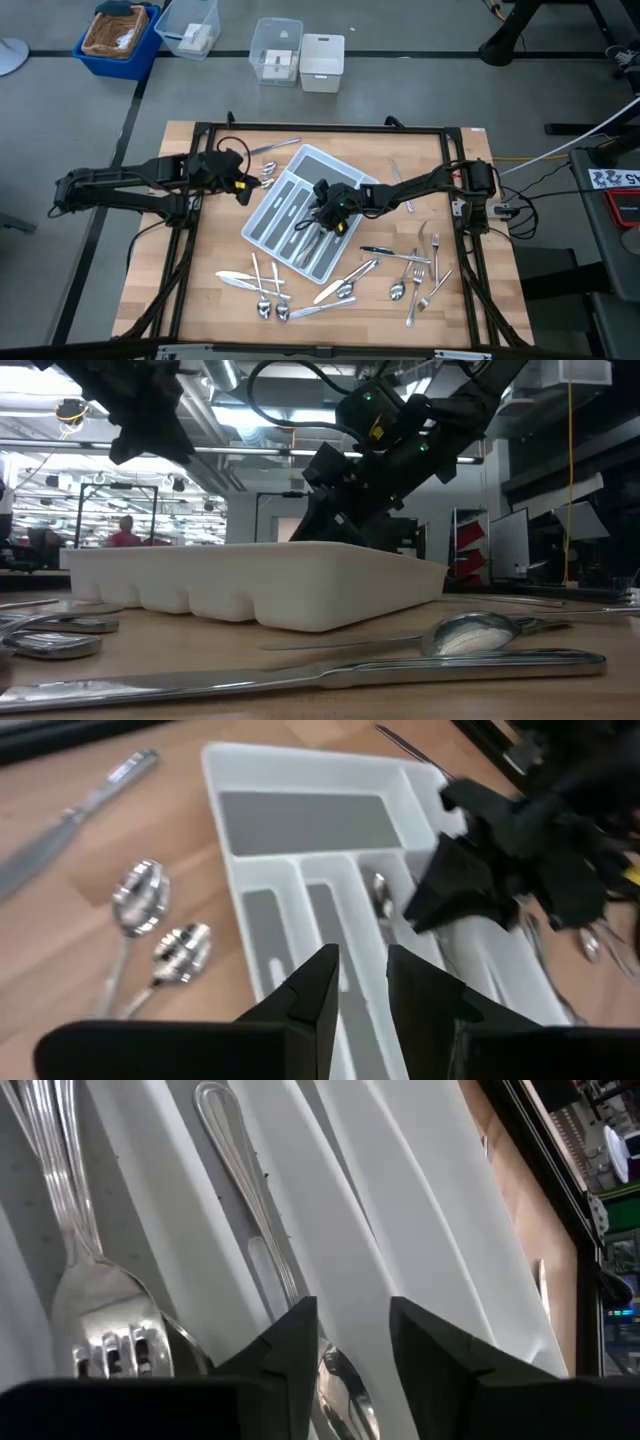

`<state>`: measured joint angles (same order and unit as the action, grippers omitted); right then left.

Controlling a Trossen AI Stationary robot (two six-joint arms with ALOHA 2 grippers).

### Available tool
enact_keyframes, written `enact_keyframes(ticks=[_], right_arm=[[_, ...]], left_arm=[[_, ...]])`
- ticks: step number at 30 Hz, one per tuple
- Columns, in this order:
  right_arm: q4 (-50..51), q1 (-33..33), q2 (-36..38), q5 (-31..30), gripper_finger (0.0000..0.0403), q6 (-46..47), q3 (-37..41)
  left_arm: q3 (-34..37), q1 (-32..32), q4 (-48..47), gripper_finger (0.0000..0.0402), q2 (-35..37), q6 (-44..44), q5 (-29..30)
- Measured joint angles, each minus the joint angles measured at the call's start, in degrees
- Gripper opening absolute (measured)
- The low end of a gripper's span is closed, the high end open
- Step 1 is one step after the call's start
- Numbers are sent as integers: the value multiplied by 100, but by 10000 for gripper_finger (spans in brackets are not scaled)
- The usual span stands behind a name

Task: Sort silverware
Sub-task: Put the silver spoon into the white cutlery tray

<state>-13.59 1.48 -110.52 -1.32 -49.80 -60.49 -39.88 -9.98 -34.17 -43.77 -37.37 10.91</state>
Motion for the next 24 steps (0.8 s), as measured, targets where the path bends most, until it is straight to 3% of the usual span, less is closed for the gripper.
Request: enact_keyframes(ticks=[4, 8, 18, 24], right_arm=[[-2, 0, 2, -5, 132, 1, -1], [1, -39, 98, -389, 133, 175, 0], [13, -37, 727, -936, 133, 1614, 0], [126, -30, 1328, -1387, 133, 2961, 0]], left_arm=[[0, -192, 13, 76, 0, -10, 79], [0, -468, 27, 76, 0, -9, 144], [0, -1397, 70, 76, 0, 448, 180], [0, -1971, 296, 76, -170, 641, 178]])
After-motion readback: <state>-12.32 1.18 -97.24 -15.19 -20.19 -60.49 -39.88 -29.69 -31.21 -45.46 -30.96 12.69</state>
